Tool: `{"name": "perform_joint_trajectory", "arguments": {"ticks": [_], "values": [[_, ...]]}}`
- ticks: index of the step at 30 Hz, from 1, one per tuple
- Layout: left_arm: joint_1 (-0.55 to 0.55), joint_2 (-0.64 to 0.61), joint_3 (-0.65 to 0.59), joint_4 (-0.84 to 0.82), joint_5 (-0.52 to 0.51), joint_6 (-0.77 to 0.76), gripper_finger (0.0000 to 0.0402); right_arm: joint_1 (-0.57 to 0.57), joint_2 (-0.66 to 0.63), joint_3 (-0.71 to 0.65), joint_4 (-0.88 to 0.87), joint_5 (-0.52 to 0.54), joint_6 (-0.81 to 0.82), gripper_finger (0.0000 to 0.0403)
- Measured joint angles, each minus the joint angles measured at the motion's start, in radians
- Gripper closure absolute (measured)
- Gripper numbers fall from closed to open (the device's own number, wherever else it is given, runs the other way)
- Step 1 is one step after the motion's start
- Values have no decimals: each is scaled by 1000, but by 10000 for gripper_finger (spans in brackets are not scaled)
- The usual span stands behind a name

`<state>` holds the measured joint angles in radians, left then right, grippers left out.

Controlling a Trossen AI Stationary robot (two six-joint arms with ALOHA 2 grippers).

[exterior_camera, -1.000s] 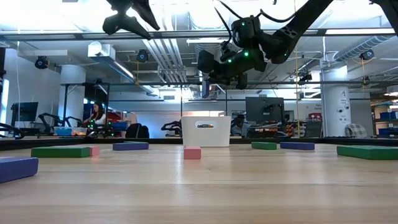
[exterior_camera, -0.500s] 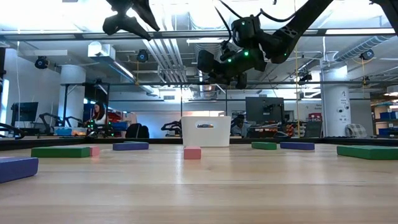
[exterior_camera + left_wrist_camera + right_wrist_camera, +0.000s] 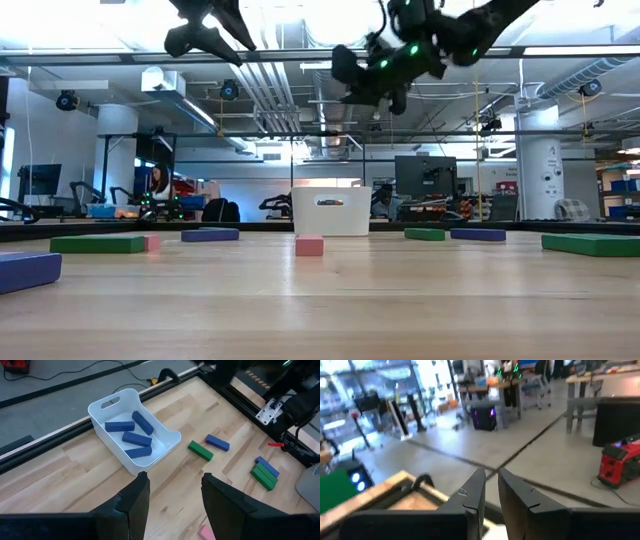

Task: Sort blocks
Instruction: Put the pink block into the orange bin

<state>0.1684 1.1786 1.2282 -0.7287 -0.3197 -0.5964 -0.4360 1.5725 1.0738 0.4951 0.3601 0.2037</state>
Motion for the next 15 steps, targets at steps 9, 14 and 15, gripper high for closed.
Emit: {"name": "perform_joint_trajectory", "arguments": {"ticks": [9, 14, 15], "values": [[0, 0, 0, -87, 51, 3, 245, 13, -296, 0, -553, -34, 81, 359], [0, 0, 0, -133, 76, 4, 245, 13, -450, 0, -760, -71, 153, 360], [0, 0, 0, -137, 81, 8, 245, 13, -475, 0, -786, -85, 160, 360]]}}
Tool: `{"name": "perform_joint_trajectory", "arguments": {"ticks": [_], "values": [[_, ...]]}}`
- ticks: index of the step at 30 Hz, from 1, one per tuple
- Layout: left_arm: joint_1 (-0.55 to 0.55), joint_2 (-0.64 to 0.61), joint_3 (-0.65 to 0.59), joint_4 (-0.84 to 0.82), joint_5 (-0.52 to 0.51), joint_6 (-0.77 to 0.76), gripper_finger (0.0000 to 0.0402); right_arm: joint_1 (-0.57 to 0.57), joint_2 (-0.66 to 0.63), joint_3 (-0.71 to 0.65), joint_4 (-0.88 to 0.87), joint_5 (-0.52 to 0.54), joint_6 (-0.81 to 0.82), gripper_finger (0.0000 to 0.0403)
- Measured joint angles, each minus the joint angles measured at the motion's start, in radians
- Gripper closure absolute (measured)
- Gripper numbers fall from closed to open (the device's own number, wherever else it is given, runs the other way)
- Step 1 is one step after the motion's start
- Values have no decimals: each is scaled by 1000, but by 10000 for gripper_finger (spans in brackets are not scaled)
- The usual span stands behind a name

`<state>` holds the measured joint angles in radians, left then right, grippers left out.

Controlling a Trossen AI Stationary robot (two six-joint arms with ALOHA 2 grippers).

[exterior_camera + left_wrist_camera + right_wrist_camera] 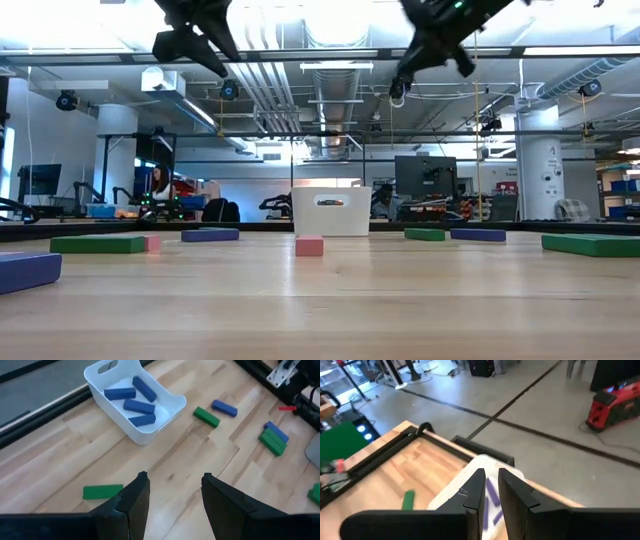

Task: Sort blocks
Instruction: Put the pink block into the orange bin

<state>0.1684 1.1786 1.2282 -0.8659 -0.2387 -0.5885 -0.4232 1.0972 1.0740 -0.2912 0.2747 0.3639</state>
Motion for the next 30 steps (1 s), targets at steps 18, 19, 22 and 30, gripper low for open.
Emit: {"name": "perform_joint_trajectory", "arguments": {"ticks": [18, 19, 22, 30], "values": [[-15, 76, -19, 24, 67, -97, 245, 74, -126, 0, -239, -232, 235, 368], [-20, 93, -19, 24, 67, -122, 245, 90, -120, 0, -240, -233, 245, 369], [-37, 143, -19, 28, 66, -168, 245, 134, -99, 20, -284, -235, 265, 371], [-144, 202, -19, 137, -42, -226, 245, 184, 20, 235, -647, -217, 285, 371]]}}
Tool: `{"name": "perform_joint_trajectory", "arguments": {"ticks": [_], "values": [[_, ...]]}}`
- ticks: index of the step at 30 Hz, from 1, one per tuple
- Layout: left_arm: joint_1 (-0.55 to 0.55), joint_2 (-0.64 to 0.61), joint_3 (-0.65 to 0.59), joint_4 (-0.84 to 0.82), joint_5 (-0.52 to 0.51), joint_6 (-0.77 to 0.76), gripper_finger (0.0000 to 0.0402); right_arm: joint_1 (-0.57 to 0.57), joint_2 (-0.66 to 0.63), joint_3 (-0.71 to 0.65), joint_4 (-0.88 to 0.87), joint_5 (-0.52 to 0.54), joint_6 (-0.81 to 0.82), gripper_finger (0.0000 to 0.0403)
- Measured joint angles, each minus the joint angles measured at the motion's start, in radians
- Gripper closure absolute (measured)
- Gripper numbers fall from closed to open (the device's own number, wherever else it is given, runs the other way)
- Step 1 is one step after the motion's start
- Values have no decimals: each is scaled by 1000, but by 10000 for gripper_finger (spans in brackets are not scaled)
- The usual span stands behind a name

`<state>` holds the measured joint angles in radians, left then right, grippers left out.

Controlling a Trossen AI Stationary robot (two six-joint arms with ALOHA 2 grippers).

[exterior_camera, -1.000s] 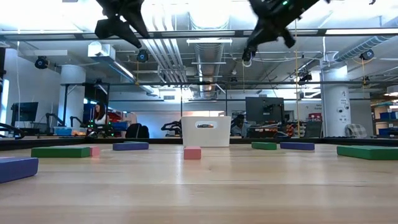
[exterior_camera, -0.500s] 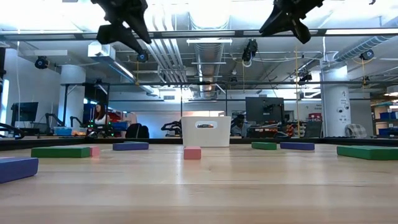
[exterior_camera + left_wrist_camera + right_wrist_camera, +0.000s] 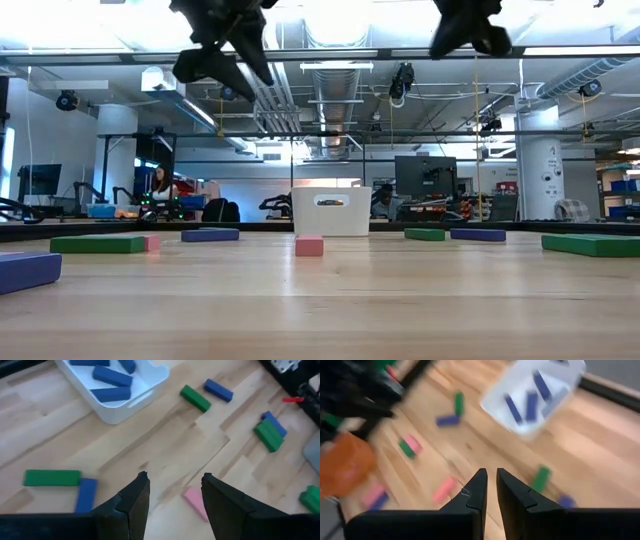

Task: Sort blocks
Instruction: Put the pink block into the orange bin

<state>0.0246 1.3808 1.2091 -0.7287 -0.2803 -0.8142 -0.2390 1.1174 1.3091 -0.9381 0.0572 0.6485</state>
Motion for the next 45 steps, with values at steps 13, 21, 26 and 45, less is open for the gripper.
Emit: {"name": "perform_joint_trajectory", "arguments": {"ticks": [13, 21, 26, 45], "values": [[-149, 135, 0, 27, -14, -586, 245, -1, 109, 163, -351, 5, -152, 371], [-225, 279, 33, 54, 57, -896, 245, -1, 45, 163, -351, -14, -280, 371], [-249, 367, 140, 48, 63, -923, 245, -1, -5, 163, -351, -14, -321, 371], [-226, 670, 524, -331, 171, -905, 234, -2, -23, 162, -347, -9, -361, 305]]}}
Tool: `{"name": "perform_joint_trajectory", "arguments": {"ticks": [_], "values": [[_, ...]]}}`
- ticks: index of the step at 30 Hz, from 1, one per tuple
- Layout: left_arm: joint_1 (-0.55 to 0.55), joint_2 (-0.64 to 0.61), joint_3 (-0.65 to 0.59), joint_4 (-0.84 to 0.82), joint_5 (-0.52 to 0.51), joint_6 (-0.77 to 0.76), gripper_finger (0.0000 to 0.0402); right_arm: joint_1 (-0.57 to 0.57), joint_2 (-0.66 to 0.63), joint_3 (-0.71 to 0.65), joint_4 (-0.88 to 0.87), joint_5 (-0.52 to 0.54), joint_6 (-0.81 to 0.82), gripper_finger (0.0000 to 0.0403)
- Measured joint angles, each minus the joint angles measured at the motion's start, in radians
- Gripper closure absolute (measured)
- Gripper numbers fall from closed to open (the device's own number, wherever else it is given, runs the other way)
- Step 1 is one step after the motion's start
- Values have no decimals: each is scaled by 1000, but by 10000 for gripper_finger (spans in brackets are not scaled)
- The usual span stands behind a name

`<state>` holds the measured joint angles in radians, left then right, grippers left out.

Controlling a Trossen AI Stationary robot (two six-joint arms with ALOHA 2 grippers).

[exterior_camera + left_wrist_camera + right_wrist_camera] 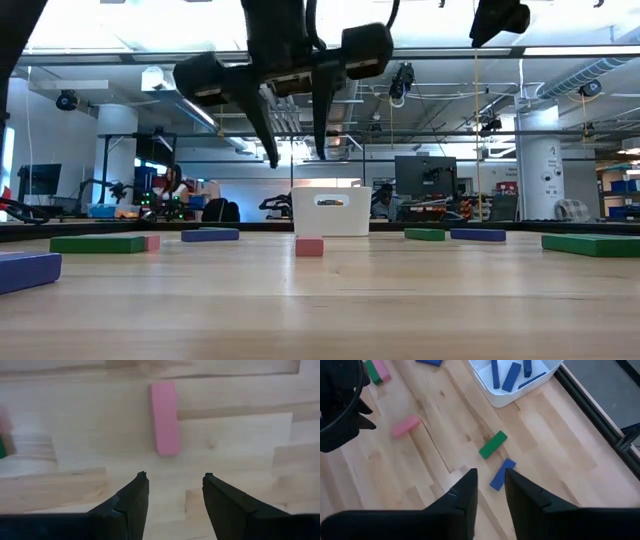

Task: Sort blocks
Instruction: Put the pink block into the orange bin

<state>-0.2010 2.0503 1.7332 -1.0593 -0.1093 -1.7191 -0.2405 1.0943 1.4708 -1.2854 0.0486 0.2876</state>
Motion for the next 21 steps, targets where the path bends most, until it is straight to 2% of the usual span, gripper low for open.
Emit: {"name": "perform_joint_trajectory", "arguments": {"ticks": [5, 9, 12, 21], "values": [[16, 4, -5, -4, -65, 21, 195, 0, -6, 0, 0, 1, 16, 271], [33, 4, -39, 40, -74, 60, 169, 0, -5, 0, 1, 3, 35, 249], [39, 4, -83, 131, -74, 78, 164, 0, -5, 0, 4, 3, 43, 236], [51, 10, -140, 192, -75, 110, 166, 0, -3, -1, 4, 3, 72, 218]]}}
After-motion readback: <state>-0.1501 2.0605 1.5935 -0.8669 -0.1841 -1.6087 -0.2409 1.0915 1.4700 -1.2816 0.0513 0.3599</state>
